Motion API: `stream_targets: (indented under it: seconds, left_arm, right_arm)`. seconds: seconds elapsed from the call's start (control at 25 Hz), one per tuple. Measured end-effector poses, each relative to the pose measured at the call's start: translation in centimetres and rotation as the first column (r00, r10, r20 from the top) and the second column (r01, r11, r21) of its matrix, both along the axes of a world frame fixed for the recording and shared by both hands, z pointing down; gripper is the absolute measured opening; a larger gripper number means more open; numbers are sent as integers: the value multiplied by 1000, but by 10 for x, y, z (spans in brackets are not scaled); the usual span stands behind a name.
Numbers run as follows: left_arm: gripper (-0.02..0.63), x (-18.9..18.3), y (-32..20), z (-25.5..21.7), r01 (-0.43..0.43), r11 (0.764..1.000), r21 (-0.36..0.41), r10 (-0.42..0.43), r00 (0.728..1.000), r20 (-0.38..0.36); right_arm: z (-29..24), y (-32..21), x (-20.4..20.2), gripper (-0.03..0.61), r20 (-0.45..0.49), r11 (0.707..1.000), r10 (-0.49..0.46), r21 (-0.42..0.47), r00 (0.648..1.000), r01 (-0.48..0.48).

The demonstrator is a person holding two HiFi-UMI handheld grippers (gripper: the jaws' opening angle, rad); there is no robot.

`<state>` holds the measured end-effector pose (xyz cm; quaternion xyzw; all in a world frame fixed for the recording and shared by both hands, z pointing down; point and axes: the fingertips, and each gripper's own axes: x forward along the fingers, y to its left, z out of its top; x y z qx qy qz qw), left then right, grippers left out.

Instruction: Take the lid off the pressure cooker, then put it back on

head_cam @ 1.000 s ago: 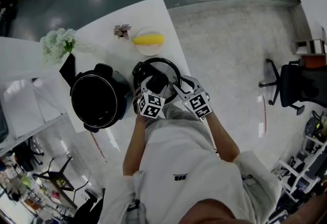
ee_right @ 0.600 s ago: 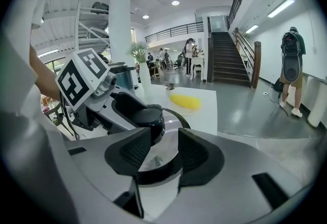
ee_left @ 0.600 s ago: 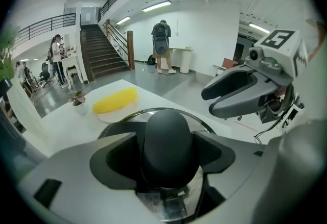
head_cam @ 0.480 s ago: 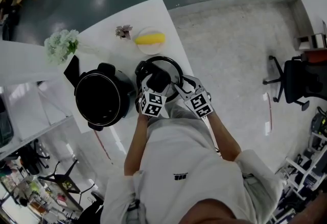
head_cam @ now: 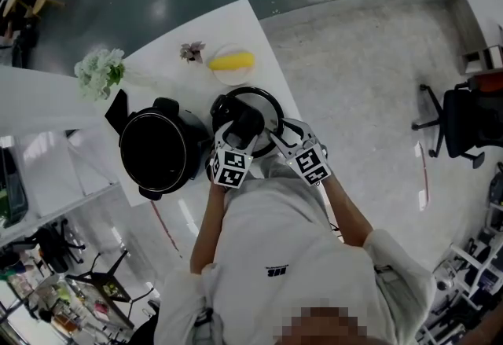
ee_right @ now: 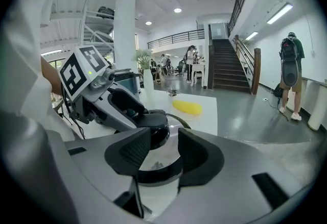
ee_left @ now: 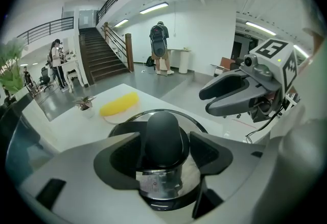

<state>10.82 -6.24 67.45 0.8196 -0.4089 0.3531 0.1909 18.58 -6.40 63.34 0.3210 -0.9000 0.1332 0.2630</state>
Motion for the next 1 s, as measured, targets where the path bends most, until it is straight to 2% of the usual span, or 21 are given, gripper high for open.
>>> stream_targets:
  seconds: [0.24,1.0]
  left_arm:
    - [314,1,-6,5,-16,1000,-17,16,1000,22]
    - [339,11,-23,36,-30,991,-133,33,999,22]
  right_arm:
    - [1,-3,4,169,5,1000,14,2,1000,-14]
    - [11,-12,1,169,-12,999,23,-49,1000,-24]
